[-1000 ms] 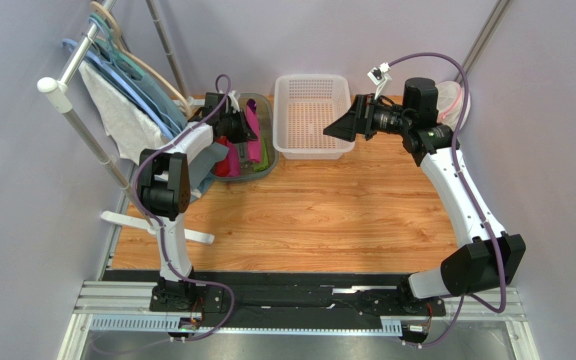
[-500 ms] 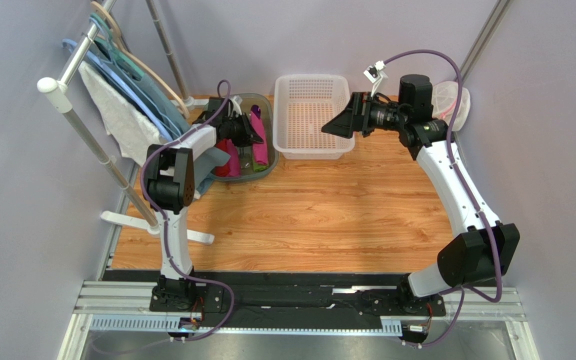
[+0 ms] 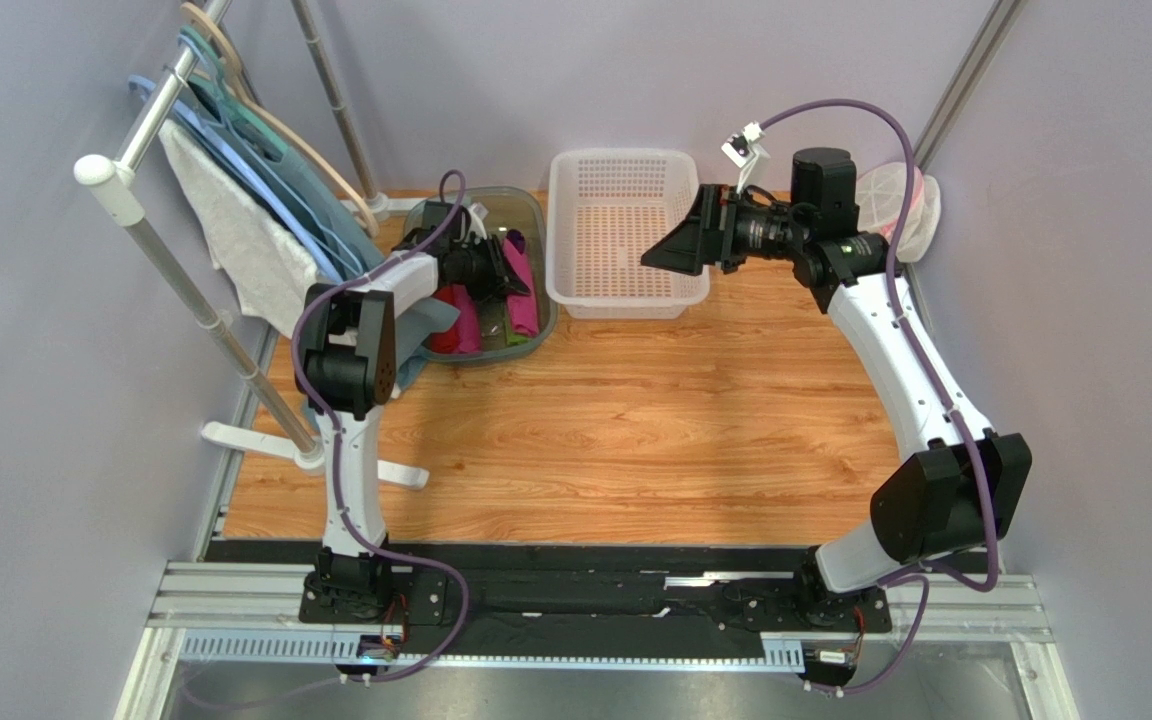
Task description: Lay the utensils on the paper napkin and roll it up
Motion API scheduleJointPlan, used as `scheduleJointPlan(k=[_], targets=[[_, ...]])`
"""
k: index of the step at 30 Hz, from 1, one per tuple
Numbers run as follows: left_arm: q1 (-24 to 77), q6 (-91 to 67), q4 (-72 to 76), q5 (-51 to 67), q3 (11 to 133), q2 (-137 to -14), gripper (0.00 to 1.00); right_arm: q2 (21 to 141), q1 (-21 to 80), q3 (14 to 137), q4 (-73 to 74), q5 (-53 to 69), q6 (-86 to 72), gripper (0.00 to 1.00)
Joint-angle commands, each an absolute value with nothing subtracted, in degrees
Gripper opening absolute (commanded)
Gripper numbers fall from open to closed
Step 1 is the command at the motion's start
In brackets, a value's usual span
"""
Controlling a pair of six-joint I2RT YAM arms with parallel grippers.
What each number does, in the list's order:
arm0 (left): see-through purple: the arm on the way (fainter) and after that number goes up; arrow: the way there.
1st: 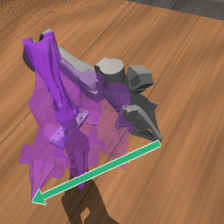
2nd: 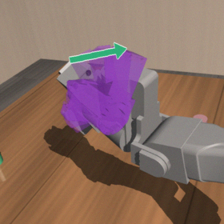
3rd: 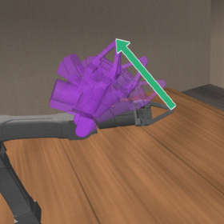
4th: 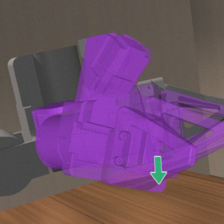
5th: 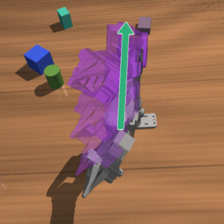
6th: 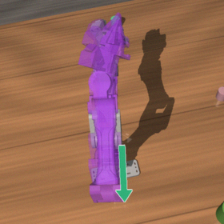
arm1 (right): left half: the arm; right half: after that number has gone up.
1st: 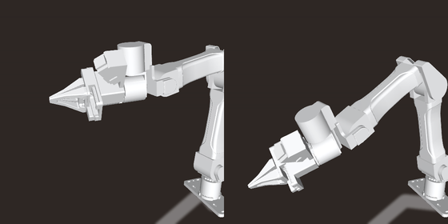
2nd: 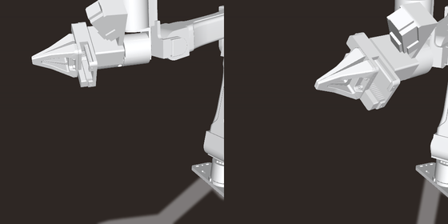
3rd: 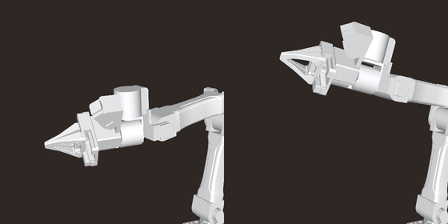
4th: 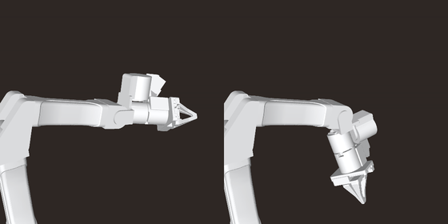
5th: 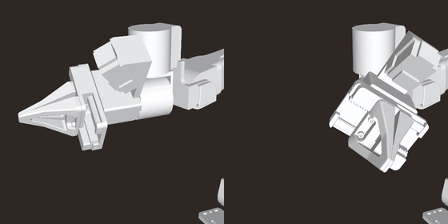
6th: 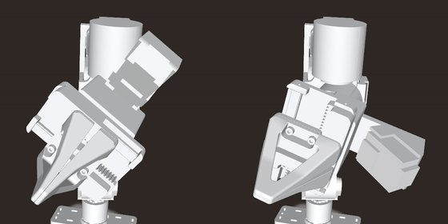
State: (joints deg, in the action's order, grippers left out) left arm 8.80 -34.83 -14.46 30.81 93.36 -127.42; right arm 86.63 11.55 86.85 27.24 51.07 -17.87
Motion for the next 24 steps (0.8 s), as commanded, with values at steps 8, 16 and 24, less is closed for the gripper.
scheduleJointPlan(k=[8,16,24], targets=[[8.5,-28.7,-20.1,24.3,98.6,-124.5,0.43,86.6,11.5,89.3,25.6,52.9,-17.8,1.00],[8.7,-25.8,-22.9,19.4,98.4,-122.0,0.45,86.5,11.6,88.9,25.0,53.3,-18.2,1.00],[9.3,-24.5,-20.9,17.8,95.5,-118.4,0.45,85.7,11.6,88.2,24.4,53.6,-18.4,1.00]])
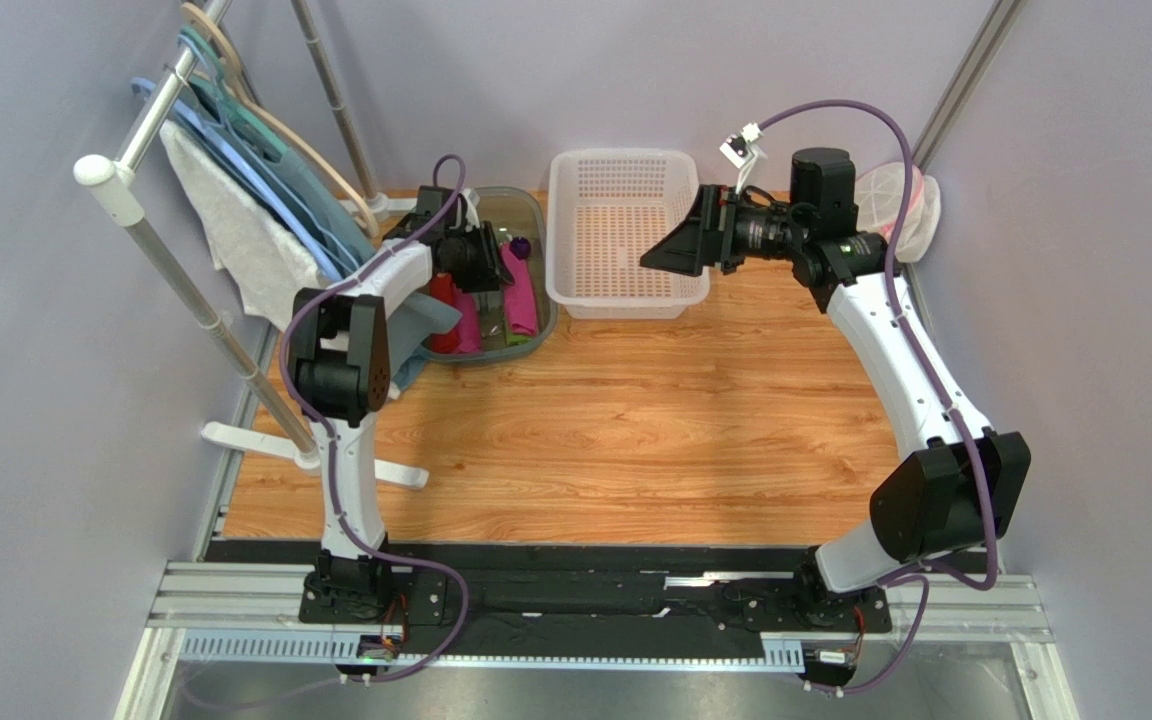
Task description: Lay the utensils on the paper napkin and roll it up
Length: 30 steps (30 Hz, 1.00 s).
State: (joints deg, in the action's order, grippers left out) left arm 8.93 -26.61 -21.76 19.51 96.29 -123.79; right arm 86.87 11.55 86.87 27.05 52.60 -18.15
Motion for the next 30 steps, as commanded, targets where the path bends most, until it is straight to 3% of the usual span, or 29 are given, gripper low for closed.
scheduleJointPlan(k=[1,5,14,21,27,29,30], targets=[[9.4,-24.2,-21.1,17.4,95.5,-118.0,0.43,85.7,11.5,88.2,24.3,53.8,-18.5,1.00],[9.9,-22.7,-20.0,18.6,94.0,-116.5,0.40,85.4,11.6,87.9,24.2,54.0,-18.5,1.00],[16.1,-14.4,-17.0,22.1,91.2,-110.0,0.53,84.6,11.7,87.0,24.3,54.0,-18.0,1.00],[20.1,-8.5,-15.7,16.0,88.0,-102.3,0.59,82.9,11.7,85.7,24.9,53.4,-17.1,1.00],[26.6,4.8,-20.3,8.4,88.6,-98.8,0.75,80.5,11.4,84.1,26.6,49.4,-14.6,1.00],[29.2,8.9,-24.1,7.6,91.0,-98.2,0.97,78.9,11.1,82.4,27.0,48.5,-14.3,1.00],[31.2,12.3,-26.4,7.8,92.4,-98.1,0.99,78.5,10.6,81.7,27.2,47.6,-14.2,1.00]])
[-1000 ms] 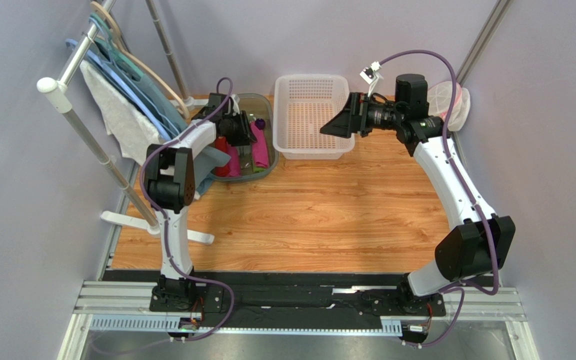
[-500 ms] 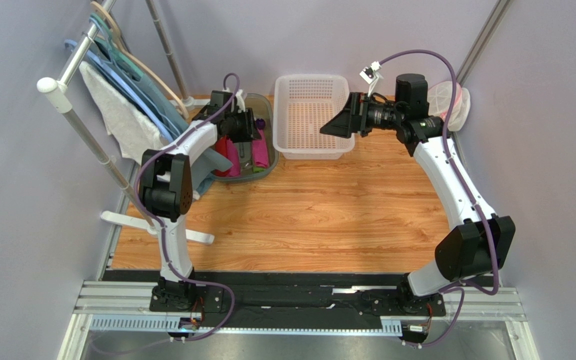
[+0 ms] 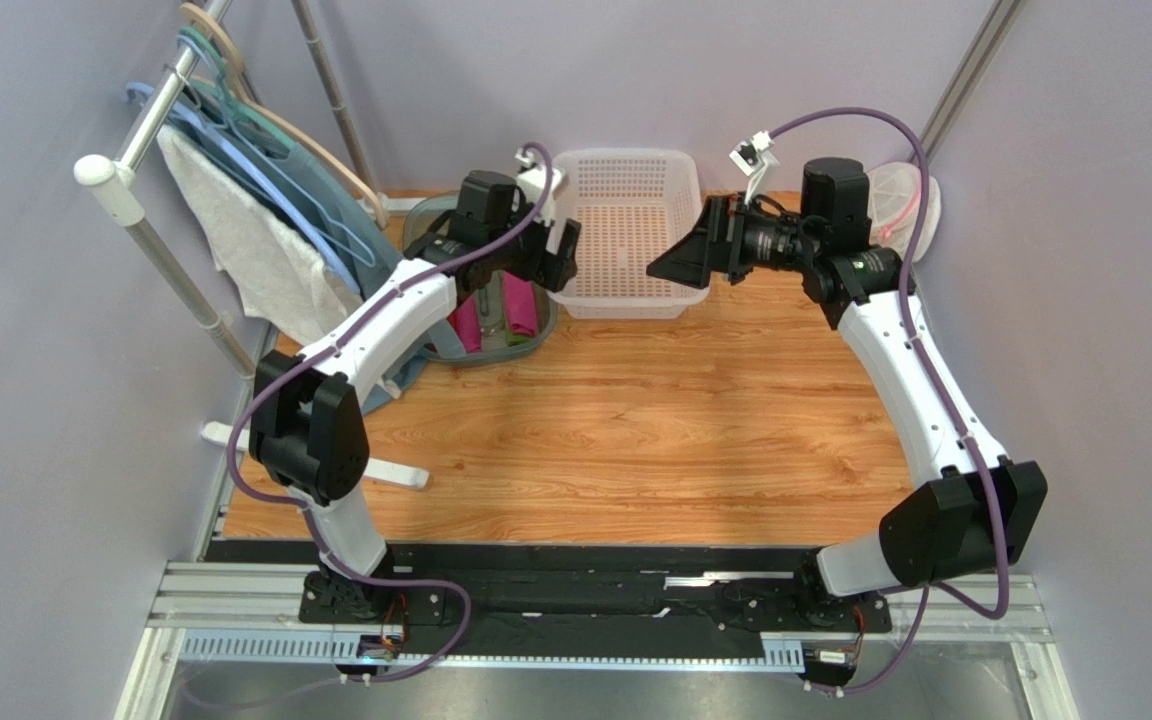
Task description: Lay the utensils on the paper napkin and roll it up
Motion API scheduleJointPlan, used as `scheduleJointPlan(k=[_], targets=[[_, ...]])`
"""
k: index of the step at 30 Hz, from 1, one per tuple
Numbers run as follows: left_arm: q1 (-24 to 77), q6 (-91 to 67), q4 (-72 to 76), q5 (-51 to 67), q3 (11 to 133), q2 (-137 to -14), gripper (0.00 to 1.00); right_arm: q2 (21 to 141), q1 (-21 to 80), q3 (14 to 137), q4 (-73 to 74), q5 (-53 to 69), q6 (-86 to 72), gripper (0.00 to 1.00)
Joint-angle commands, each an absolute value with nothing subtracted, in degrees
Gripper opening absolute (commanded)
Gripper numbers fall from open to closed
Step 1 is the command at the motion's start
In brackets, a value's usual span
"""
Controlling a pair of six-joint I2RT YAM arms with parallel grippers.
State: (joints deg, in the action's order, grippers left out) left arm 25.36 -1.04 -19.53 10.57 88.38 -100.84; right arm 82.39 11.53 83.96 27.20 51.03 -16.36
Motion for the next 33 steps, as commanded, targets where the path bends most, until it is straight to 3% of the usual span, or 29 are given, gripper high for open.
scheduleJointPlan(k=[1,7,13,24,33], targets=[[32.0,13.4,-28.5,9.9,95.5,-98.0,0.99,77.5,10.3,80.3,27.3,47.3,-14.2,1.00],[32.7,11.5,-38.6,19.7,104.6,-97.1,0.99,73.0,6.2,75.2,29.4,43.1,-12.7,1.00],[32.7,3.5,-49.3,15.6,109.5,-94.8,0.99,67.6,4.3,70.3,34.0,40.2,-8.4,1.00],[32.7,2.6,-47.5,8.0,83.2,-70.5,0.99,52.5,4.3,58.1,36.6,35.2,-7.0,1.00],[32.8,1.1,-45.2,7.0,77.4,-62.8,0.99,45.4,4.1,56.2,40.9,29.3,-0.8,1.00]])
